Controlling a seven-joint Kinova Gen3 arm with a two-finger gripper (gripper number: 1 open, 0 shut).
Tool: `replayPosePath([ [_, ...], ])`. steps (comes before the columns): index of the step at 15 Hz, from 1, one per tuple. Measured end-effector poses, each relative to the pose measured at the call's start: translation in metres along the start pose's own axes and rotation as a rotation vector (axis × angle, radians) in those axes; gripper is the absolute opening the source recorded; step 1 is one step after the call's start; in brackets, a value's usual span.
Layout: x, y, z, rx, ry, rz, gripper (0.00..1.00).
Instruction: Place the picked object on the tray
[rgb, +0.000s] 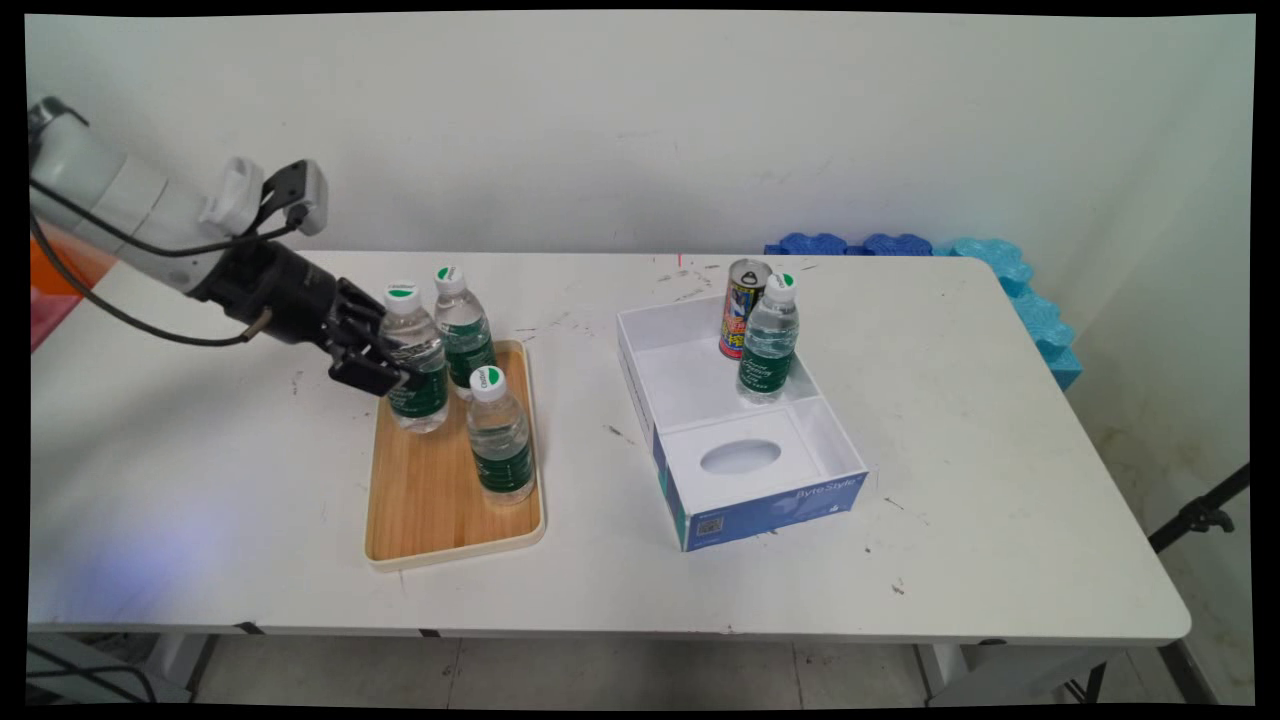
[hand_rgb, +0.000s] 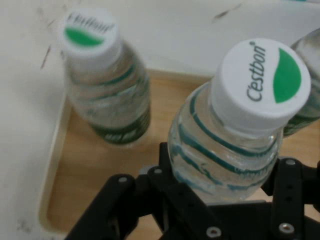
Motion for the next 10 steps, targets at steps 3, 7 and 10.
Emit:
replayPosePath([
  [3,-0.016,-0.009,0.006,0.040,0.001,-0.056,0.00],
  [7,-0.033,-0.020,0.015,0.079,0.004,-0.120,0.00],
  [10,-0.041,-0.025,0.022,0.088,0.016,-0.152,0.00],
])
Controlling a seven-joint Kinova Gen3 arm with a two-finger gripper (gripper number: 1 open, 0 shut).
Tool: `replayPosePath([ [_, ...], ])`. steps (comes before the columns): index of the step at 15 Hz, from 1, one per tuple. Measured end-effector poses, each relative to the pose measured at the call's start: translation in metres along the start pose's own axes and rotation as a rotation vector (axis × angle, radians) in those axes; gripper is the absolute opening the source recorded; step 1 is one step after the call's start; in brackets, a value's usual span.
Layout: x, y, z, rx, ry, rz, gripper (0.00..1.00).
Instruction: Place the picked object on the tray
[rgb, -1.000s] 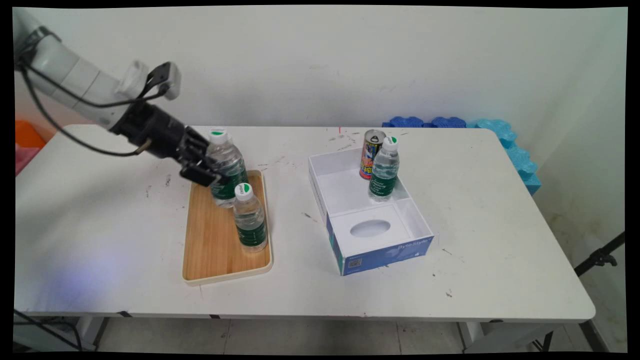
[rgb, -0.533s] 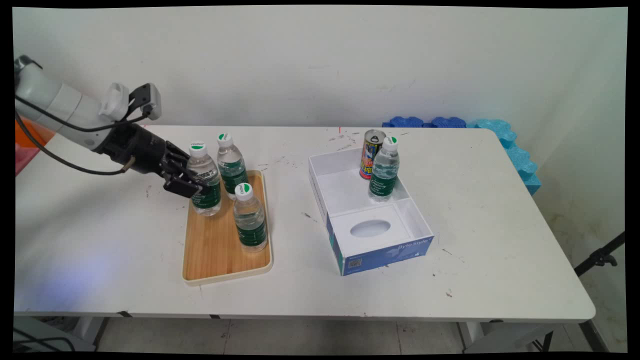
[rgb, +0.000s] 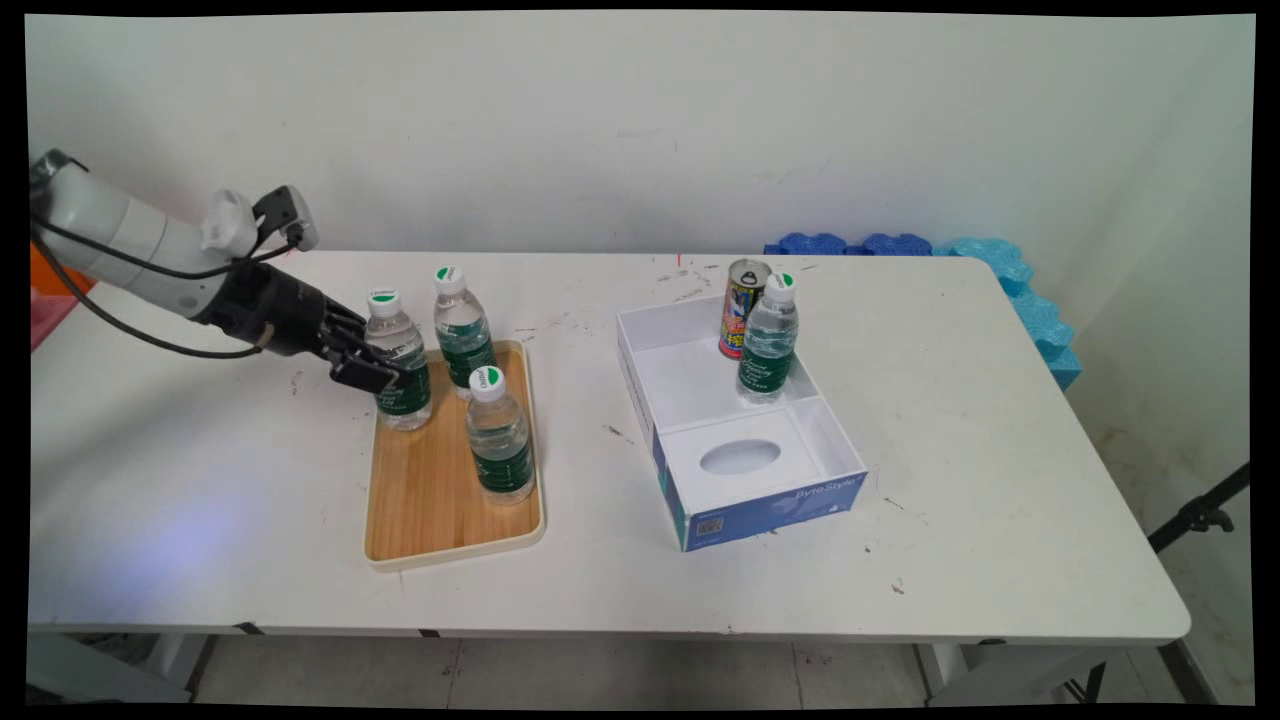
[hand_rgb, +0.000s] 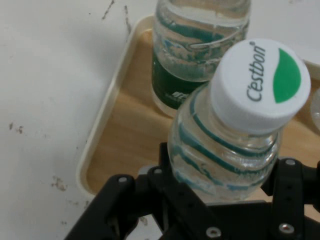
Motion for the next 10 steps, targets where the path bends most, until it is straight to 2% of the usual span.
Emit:
replayPosePath([
  [6,-0.004,-0.004,0.011,-0.004,0.043,-0.030,0.00],
  [7,-0.005,-0.005,0.012,-0.004,0.046,-0.031,1.00],
  [10,-0.009,-0.006,0.014,-0.007,0.045,-0.025,1.00],
])
